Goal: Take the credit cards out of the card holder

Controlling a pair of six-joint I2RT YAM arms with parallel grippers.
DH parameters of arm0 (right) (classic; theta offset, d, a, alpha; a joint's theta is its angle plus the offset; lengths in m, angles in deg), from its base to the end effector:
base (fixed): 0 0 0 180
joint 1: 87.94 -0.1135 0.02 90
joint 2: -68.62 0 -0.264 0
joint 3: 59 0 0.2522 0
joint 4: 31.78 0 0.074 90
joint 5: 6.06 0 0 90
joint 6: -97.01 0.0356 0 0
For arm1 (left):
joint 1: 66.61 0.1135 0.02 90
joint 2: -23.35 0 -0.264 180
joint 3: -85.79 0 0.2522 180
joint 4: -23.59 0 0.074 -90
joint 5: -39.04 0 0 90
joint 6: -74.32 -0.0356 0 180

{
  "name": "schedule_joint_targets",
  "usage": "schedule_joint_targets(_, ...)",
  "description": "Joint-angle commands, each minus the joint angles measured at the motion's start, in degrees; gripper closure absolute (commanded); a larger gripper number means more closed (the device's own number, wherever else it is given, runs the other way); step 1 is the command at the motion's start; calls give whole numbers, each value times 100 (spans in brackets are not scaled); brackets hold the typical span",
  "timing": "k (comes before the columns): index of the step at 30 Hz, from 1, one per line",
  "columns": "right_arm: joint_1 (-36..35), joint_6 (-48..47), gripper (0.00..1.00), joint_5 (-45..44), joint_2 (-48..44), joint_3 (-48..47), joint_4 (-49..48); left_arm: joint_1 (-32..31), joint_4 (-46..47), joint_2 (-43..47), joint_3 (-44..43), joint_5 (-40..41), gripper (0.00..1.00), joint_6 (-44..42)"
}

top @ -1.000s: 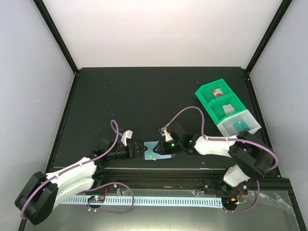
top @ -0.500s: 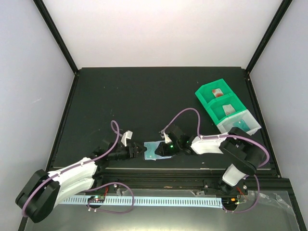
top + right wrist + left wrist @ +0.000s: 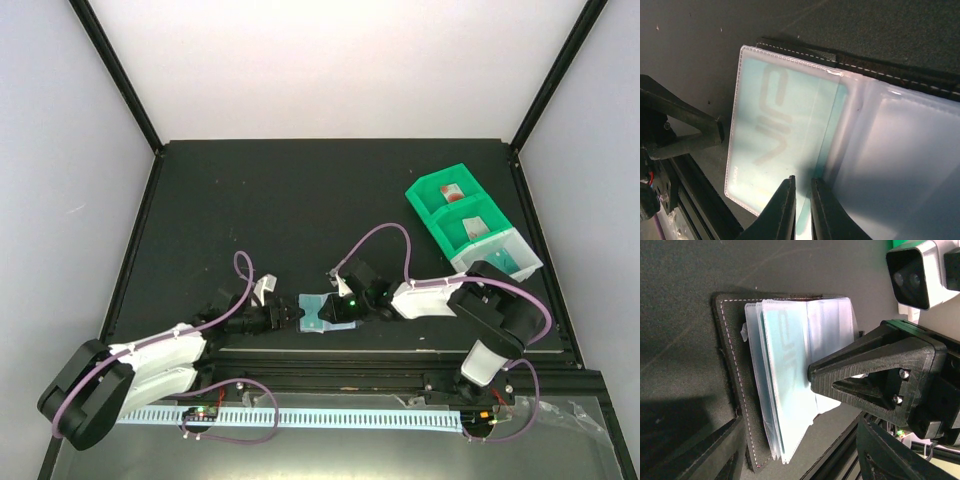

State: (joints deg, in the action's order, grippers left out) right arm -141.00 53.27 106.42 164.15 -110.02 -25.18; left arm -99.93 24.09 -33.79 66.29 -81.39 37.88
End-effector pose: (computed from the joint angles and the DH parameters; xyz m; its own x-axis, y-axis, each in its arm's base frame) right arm 0.1648 0.2419 0.1163 -0.9612 -0.1675 -0.2191 -0.2724 0.7007 0.6594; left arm 0.1237 -0.1029 0.1180 -0.9521 -0.2042 -0.2275 0.0759 0.5630 -0.8229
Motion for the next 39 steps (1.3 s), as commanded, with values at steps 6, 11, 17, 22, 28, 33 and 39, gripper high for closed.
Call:
schedule_joint_targets(6,-91,121,87,-619,207,48,341,46,580,-88,-83,-78,41,37)
schedule_joint_targets(11,-91,190,88,-542,361,96,204,45,844,-383,-123,-213,45,72)
schedule_joint_targets(17,-88,187,88,-542,396,123,154,48,1297,-748,-129,-397,46,166)
schedule_joint_targets(22,-91,226,88,-509,460,174,70,45,1527,-965,-195,-593,46,219)
schedule_joint_targets(28,-86,251,88,-471,519,192,4,47,1547,-1019,-209,-660,48,245)
schedule_joint_targets(33,-91,238,88,-455,543,192,-5,51,1193,-735,-230,-458,48,196)
schedule_joint_targets(39,-91,227,88,-440,555,223,-31,48,912,-451,-285,-297,46,137)
